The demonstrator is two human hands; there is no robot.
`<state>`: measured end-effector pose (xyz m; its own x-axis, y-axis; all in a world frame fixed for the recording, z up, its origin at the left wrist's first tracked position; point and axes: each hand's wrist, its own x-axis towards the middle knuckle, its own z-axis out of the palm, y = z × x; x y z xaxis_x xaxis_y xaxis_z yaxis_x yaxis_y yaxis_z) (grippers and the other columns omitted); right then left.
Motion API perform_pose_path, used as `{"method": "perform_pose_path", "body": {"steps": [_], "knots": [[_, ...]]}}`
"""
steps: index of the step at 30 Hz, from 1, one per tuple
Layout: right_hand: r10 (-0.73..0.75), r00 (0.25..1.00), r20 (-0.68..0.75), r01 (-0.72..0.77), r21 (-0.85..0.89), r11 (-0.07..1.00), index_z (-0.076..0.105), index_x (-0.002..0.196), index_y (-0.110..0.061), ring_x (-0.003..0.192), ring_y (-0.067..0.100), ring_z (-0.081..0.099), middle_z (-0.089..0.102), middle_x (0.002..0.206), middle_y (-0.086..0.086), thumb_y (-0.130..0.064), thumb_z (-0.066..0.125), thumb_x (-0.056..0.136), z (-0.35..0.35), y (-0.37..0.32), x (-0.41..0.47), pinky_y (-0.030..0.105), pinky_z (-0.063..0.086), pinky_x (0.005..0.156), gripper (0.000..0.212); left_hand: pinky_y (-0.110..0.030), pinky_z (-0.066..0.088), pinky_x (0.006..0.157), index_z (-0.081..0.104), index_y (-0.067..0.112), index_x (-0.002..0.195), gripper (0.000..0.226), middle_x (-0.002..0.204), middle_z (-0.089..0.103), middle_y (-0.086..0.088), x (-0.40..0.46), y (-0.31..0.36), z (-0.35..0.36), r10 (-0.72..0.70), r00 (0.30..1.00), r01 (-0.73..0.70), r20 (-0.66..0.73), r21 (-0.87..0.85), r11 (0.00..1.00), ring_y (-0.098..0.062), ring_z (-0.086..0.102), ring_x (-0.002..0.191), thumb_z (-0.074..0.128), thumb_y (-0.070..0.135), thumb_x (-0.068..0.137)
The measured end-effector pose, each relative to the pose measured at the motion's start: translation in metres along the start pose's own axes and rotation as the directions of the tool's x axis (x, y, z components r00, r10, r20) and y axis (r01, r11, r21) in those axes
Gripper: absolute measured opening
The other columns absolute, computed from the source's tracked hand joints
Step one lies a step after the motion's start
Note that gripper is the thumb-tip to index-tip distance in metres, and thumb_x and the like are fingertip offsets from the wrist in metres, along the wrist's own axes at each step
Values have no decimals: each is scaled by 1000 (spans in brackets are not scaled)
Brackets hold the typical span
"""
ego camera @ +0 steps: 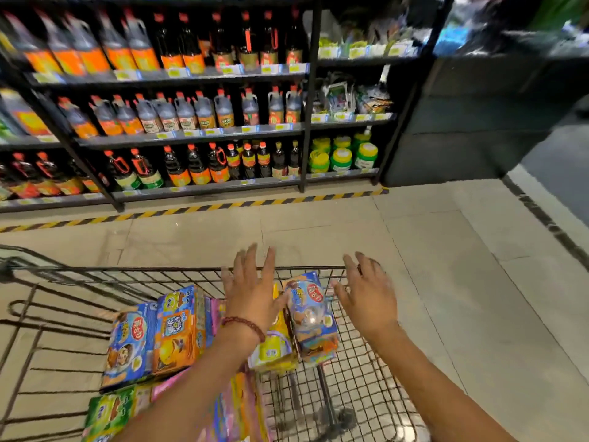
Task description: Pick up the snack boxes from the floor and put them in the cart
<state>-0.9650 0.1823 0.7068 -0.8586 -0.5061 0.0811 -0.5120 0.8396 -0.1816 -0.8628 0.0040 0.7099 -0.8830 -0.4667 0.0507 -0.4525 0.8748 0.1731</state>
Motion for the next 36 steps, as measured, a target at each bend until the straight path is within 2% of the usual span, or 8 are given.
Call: {"method": "perform_pose_path", "body": {"steps": [4, 6, 9, 14, 17, 21, 25, 36], "knots": [[43, 988, -147, -67, -162, 985, 56, 132, -14, 131, 37, 45, 52, 140, 11, -45, 63, 86, -63, -1, -22, 56, 33, 106, 56, -57, 0, 113, 5, 25, 151, 77, 159, 0, -5, 4, 18, -60, 200, 980, -196, -21, 113, 974, -29, -6, 145, 43, 56, 92], [68, 980, -187, -112, -237, 965, 52, 136, -16, 136, 34, 38, 47, 145, 9, -46, 60, 88, -91, -4, -43, 56, 22, 112, 57, -59, 4, 112, 20, 23, 150, 75, 158, 15, -6, -5, 25, -83, 333, 937, -315, -105, 158, 936, -30, 7, 145, 51, 53, 88], [89, 941, -327, -180, -262, 948, 59, 129, -15, 134, 34, 42, 53, 139, 11, -46, 65, 85, -127, -6, -87, 59, 24, 110, 55, -64, 15, 108, 43, 23, 140, 73, 149, 36, -6, -25, 37, -112, 469, 856, -415, -218, 253, 874, -31, 27, 140, 65, 54, 78], [247, 906, -342, -365, -339, 867, 38, 146, -22, 144, 32, 23, 34, 154, 7, -55, 32, 94, -174, 4, -180, 59, 7, 114, 62, -64, 5, 109, 34, 24, 144, 71, 154, 24, -4, -70, 82, -149, 617, 744, -566, -256, 249, 786, -29, 15, 143, 58, 53, 84], [367, 858, -359, -480, -307, 822, 21, 151, -26, 148, 30, 8, 17, 160, 4, -57, 29, 96, -203, 22, -243, 57, -2, 115, 64, -66, 6, 108, 36, 26, 143, 71, 153, 27, -4, -104, 123, -159, 699, 674, -662, -239, 224, 715, -29, 17, 143, 57, 55, 82], [488, 747, -451, -638, -283, 716, 31, 148, -25, 147, 30, 14, 26, 157, 5, -56, 38, 95, -235, 50, -335, 58, 3, 115, 62, -68, 11, 106, 30, 30, 146, 75, 153, 28, -6, -162, 186, -169, 817, 519, -803, -252, 184, 567, -30, 19, 143, 58, 56, 82], [597, 624, -504, -771, -270, 577, 42, 144, -22, 144, 33, 24, 36, 152, 8, -52, 47, 92, -256, 69, -432, 60, 10, 113, 60, -66, 2, 108, 10, 33, 150, 71, 158, 7, -5, -231, 247, -179, 913, 339, -905, -226, 188, 382, -28, 3, 145, 41, 58, 91], [780, 176, -600, -980, -180, 84, 66, 119, -14, 118, 37, 55, 62, 125, 13, -43, 77, 73, -254, 67, -766, 65, 38, 94, 55, -64, 13, 110, 21, 33, 146, 68, 156, 18, -7, -505, 381, -170, 974, -93, -994, -206, 75, -79, -29, 20, 142, 42, 62, 89]]}}
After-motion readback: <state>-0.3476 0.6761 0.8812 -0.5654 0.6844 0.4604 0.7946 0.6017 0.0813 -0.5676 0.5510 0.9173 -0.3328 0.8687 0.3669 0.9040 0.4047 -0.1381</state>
